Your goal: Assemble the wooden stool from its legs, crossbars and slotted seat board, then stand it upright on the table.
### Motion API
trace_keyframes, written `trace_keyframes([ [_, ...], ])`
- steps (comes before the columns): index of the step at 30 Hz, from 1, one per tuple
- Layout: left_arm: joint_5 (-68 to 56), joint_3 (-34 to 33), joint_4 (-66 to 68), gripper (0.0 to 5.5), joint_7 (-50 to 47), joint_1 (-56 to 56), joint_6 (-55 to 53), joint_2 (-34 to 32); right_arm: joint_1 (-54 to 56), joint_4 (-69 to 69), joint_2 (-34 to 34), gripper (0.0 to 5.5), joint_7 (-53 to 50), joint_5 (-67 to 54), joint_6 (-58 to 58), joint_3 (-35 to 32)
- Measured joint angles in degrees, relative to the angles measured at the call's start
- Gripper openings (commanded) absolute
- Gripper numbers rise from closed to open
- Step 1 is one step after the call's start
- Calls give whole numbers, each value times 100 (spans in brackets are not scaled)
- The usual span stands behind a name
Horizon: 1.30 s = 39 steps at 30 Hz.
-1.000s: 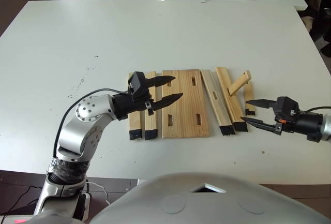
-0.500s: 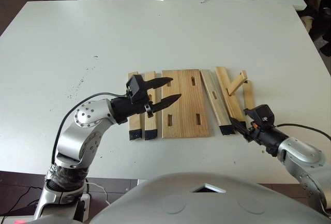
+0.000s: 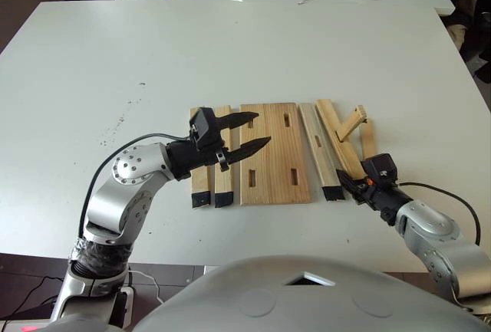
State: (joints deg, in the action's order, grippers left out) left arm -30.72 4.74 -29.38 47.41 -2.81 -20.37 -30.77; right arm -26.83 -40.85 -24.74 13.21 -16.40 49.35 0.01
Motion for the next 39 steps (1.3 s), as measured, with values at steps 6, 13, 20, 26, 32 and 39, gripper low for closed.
trace_keyframes([
  [6, 25, 3, 7, 277, 1, 14, 0, 1, -49, 136, 133, 235, 0, 115, -283, 53],
  [13, 58, 11, 50, 277, -23, 49, 22, 68, 56, 479, 222, 207, -11, 287, -748, 76],
  [20, 47, -82, 178, 277, -161, 181, 83, 186, 395, 491, 439, 207, 135, 58, -942, -251],
  [26, -896, -748, 348, 340, -663, 781, -592, 358, 2025, -119, -130, 207, 1426, -1827, -1444, -1392],
  [32, -3205, -1332, 163, 378, -681, 1441, -1670, 294, 2715, -100, -1335, 207, 2517, -4913, -549, -2141],
  [39, -4765, -1464, 25, 378, -728, 1942, -2277, 128, 3044, 244, -1952, 207, 3132, -5984, -210, -1996],
])
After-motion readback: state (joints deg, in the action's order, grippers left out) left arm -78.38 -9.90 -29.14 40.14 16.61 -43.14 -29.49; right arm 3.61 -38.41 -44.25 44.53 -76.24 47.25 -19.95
